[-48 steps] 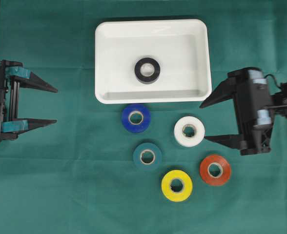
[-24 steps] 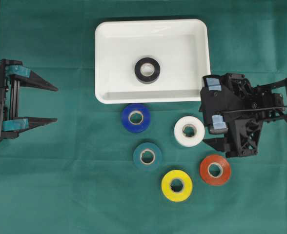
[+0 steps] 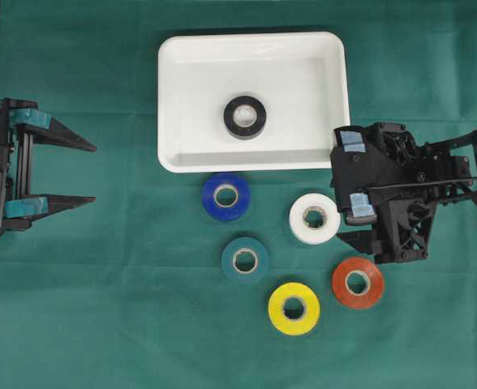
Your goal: Pick up the tape from a random location and place it into the white case.
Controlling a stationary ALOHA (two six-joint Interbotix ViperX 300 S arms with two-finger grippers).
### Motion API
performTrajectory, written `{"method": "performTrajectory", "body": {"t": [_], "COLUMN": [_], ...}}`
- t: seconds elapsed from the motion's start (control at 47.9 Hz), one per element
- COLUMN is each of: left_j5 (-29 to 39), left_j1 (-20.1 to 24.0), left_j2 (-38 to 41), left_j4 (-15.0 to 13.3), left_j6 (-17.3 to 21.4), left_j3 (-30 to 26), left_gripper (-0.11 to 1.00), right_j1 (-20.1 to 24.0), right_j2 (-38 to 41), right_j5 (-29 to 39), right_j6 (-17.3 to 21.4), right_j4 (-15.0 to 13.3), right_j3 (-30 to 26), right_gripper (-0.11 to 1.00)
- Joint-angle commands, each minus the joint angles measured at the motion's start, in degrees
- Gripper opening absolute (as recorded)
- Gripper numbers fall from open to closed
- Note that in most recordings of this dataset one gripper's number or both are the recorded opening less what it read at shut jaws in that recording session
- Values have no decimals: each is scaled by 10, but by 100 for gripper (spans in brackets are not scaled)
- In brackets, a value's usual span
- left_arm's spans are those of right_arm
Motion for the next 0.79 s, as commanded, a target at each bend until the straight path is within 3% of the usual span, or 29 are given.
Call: {"method": "performTrajectory", "body": {"t": [0.0, 0.773], "left_j5": [-4, -5], "left_j1": [2, 2], "left_j2": [4, 4], "left_j4": [-1, -1], "left_j6": [-1, -1], "left_j3": [-7, -7], "left_gripper": [98, 98], "right_j1": [2, 4], "right_j2": [-3, 13], "right_j5": [-2, -25], "right_j6": [2, 1], "right_j4": [0, 0], "right_j3": [-17, -4], "right_gripper": [92, 92]}}
